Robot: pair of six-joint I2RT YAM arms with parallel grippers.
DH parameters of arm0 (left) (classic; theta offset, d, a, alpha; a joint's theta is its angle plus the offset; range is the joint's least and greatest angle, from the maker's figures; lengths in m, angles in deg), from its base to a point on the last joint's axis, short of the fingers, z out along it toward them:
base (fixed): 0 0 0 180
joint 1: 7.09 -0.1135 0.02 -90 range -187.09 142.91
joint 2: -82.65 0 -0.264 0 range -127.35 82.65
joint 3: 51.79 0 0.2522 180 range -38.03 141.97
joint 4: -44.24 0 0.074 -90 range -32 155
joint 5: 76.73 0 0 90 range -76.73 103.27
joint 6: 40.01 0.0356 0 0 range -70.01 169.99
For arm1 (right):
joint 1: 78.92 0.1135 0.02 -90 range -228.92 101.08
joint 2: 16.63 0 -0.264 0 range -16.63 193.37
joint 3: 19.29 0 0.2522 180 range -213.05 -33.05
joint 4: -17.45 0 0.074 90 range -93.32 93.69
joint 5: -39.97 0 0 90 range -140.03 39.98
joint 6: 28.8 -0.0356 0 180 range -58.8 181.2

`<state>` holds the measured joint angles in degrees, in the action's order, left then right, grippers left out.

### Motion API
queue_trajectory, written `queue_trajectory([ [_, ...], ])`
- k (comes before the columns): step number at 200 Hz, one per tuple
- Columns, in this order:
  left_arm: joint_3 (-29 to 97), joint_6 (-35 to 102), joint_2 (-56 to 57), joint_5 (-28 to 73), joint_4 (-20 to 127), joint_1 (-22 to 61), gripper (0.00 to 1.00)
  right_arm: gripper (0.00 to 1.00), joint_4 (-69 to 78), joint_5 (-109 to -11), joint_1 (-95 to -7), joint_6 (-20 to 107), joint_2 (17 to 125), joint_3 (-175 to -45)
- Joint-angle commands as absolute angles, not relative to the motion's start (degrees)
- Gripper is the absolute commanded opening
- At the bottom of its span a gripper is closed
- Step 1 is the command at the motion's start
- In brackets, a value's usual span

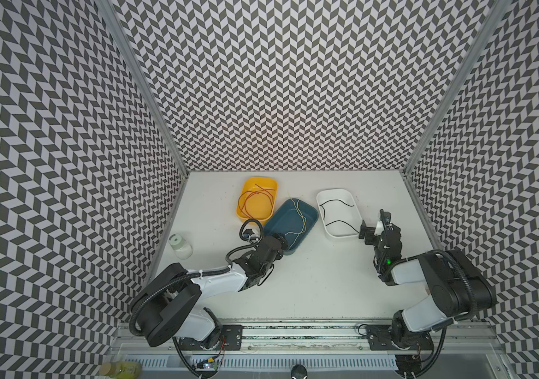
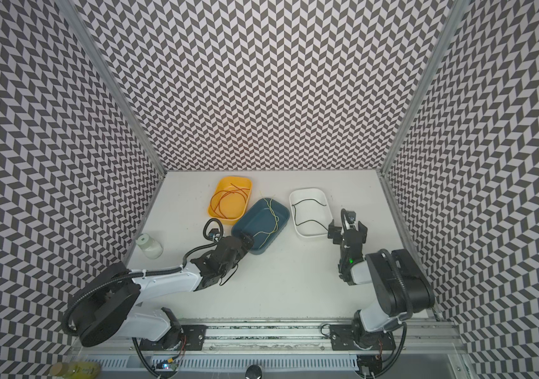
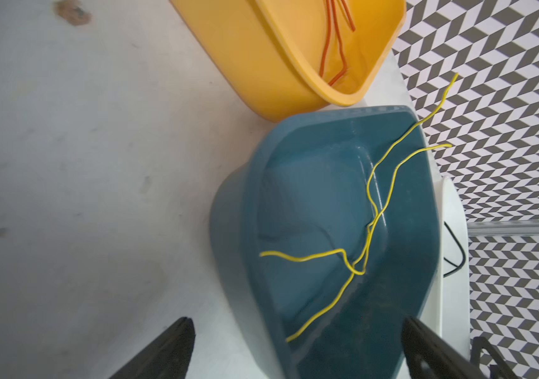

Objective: Untangle the cables

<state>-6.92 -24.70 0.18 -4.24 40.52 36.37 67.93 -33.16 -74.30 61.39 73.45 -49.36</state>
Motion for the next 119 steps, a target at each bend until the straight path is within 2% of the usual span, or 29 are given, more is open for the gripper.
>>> queue_trajectory([
  [1,-3.8,-25.7,-3.1,-7.3,36.0,37.5,1.00,1.00,67.1,-33.7,-74.2,63.0,73.6,-50.0],
  [119,8.6,-17.9,-11.8,-7.0,33.4,35.6,1.00,1.00,66.6,-33.9,-74.2,63.2,73.5,-50.1],
])
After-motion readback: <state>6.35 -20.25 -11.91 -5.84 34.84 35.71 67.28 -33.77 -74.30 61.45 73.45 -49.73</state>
